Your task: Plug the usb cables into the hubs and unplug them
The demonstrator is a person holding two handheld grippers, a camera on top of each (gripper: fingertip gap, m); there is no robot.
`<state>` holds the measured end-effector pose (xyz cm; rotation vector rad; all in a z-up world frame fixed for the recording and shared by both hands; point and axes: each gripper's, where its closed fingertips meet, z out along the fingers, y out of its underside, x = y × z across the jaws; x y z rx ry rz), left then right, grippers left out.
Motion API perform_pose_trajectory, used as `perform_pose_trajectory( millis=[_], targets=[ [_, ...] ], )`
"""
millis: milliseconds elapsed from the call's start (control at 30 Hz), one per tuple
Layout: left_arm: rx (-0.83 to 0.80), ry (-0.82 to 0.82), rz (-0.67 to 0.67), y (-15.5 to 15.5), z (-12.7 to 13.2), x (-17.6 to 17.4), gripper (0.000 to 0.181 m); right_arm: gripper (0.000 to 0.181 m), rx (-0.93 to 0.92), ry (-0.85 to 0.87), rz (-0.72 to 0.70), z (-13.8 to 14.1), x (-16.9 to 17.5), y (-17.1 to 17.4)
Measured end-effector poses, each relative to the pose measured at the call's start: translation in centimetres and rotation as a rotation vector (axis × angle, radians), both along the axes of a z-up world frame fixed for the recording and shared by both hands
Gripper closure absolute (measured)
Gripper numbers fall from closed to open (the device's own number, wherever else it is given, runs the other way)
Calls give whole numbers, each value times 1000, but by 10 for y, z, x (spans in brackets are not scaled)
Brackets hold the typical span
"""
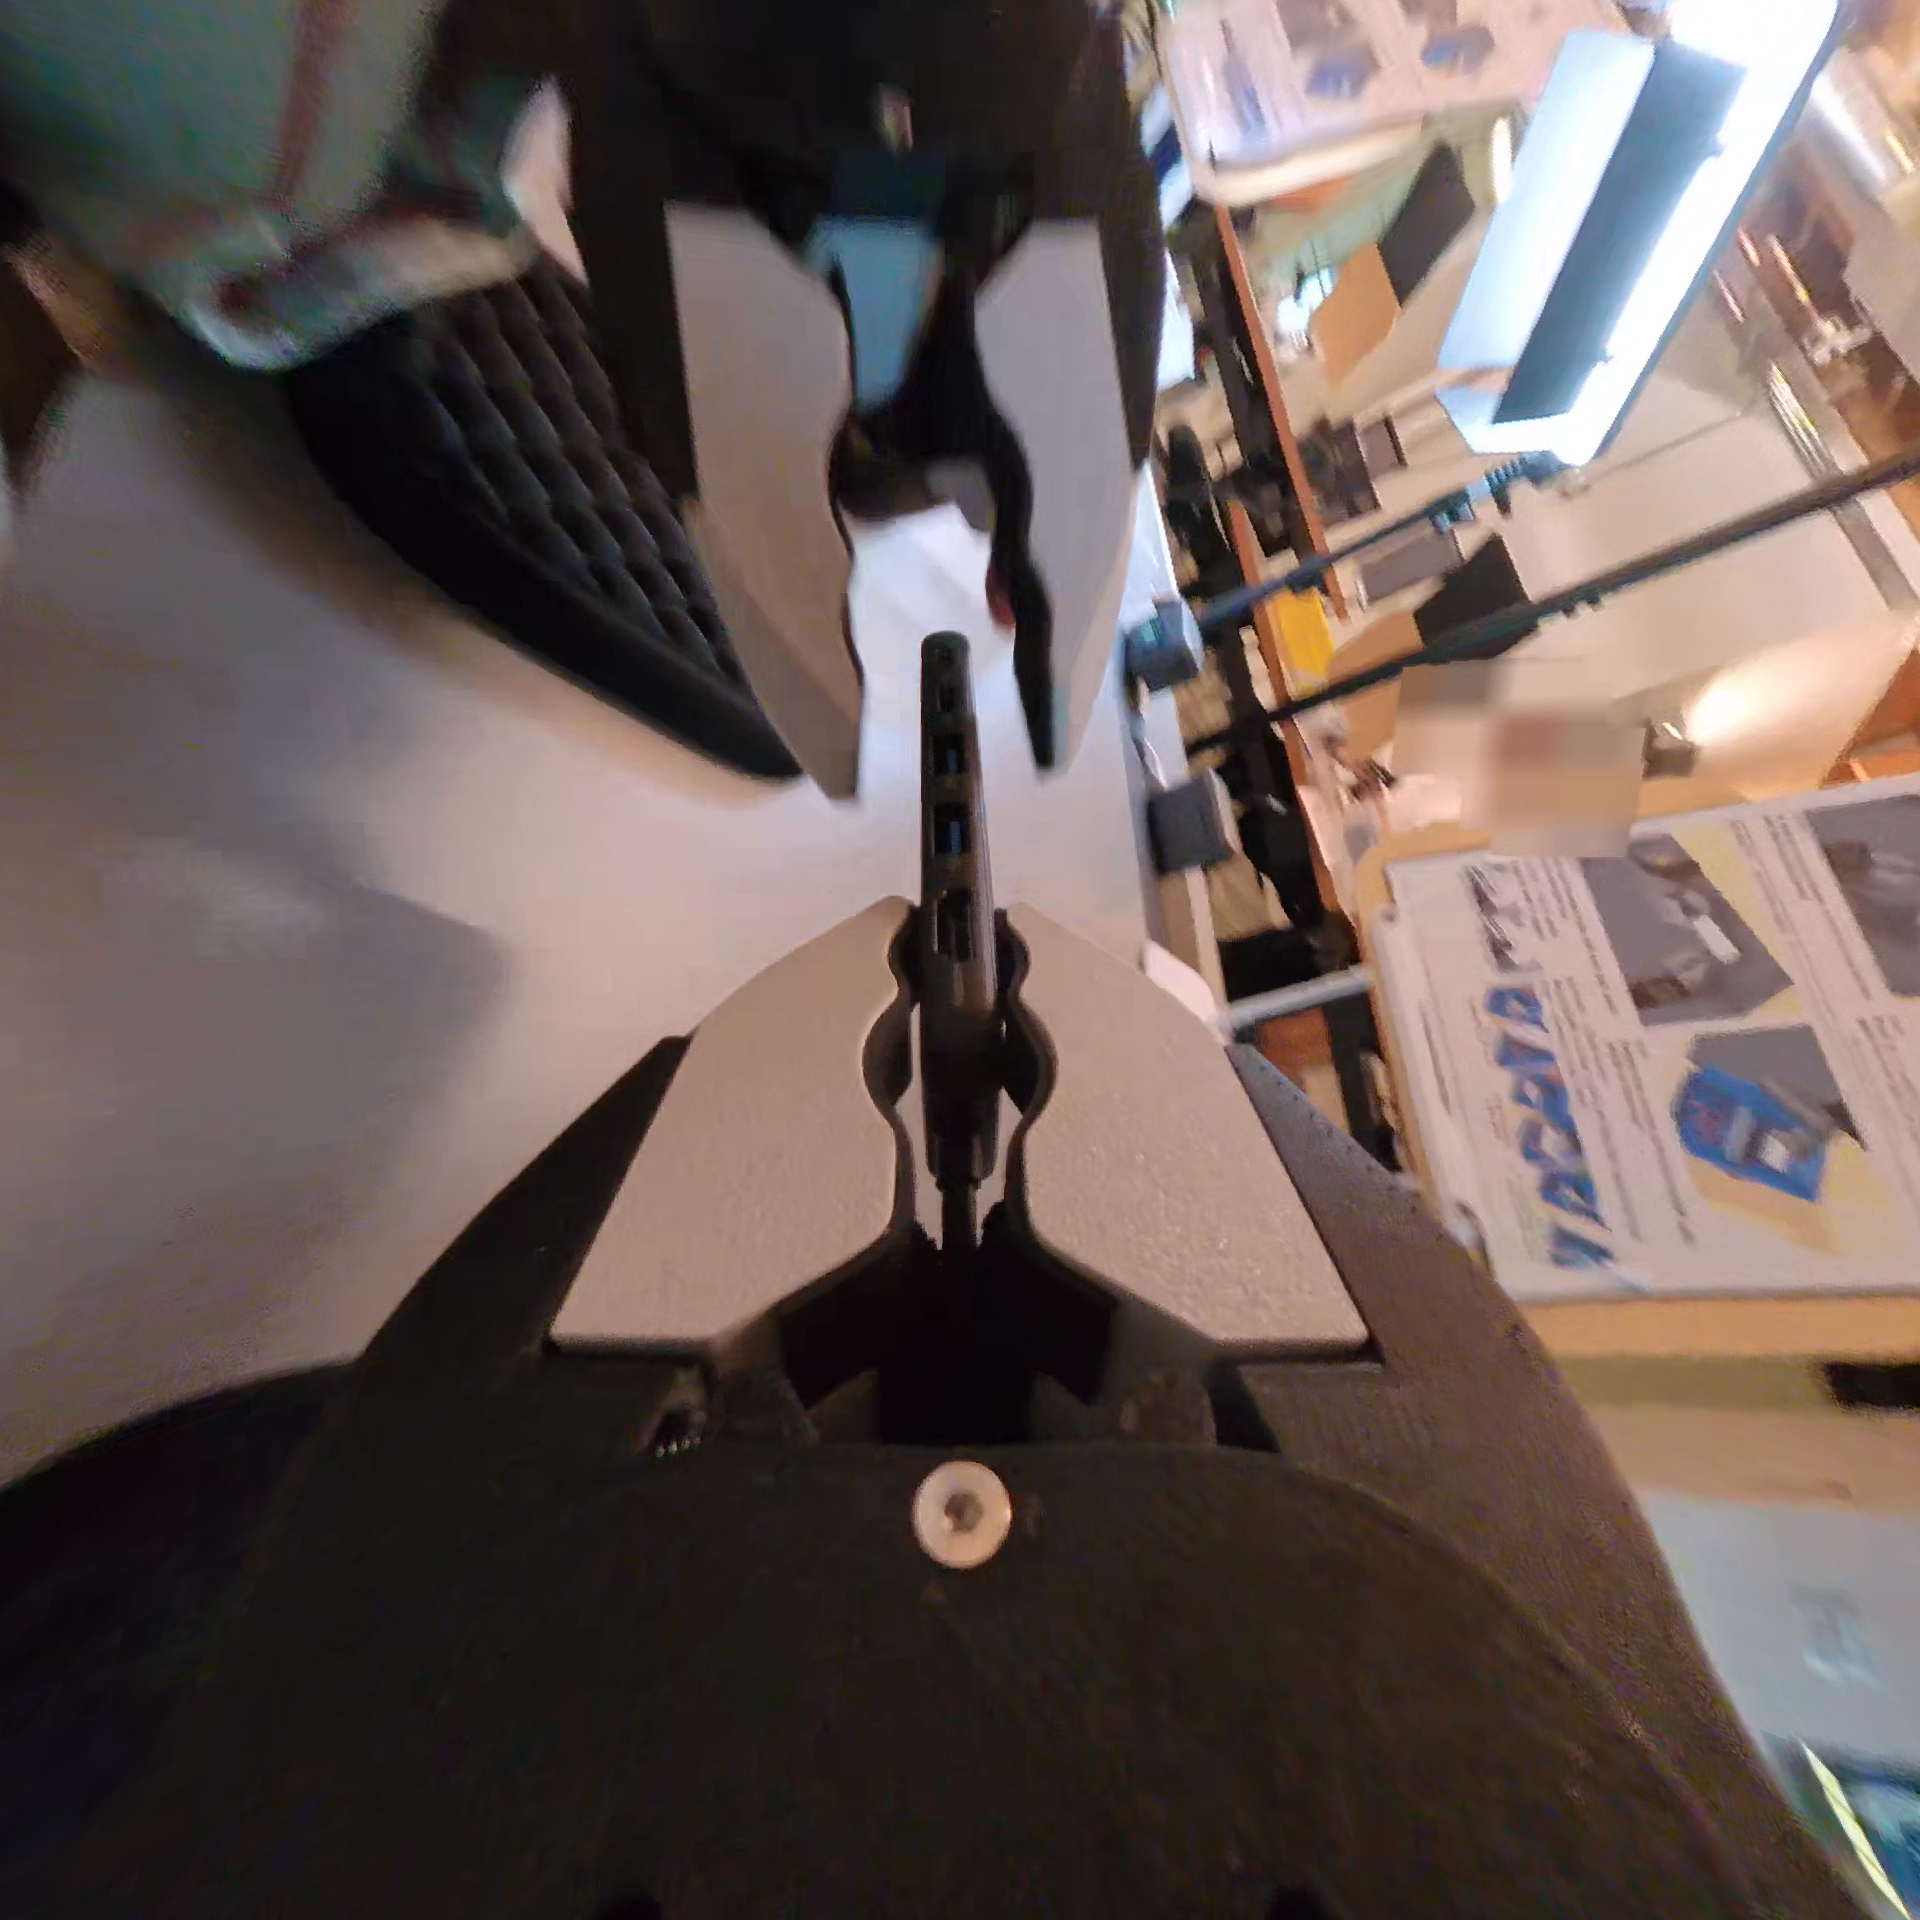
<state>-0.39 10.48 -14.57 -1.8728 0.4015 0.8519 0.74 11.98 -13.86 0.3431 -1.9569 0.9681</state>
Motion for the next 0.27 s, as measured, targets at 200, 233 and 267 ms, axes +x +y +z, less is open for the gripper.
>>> perform_pose_trajectory(
  millis=[200, 233, 267],
  targets=[
    [153, -104, 104, -27, 35, -9, 127, 170, 52, 120, -260, 8, -30, 51],
    [162, -112, 141, -36, 40, -13, 127, 170, 42, 126, -274, 10, -31, 56],
    [163, -121, 178, -46, 44, -17, 127, 170, 37, 131, -285, 12, -31, 60]
  ],
)
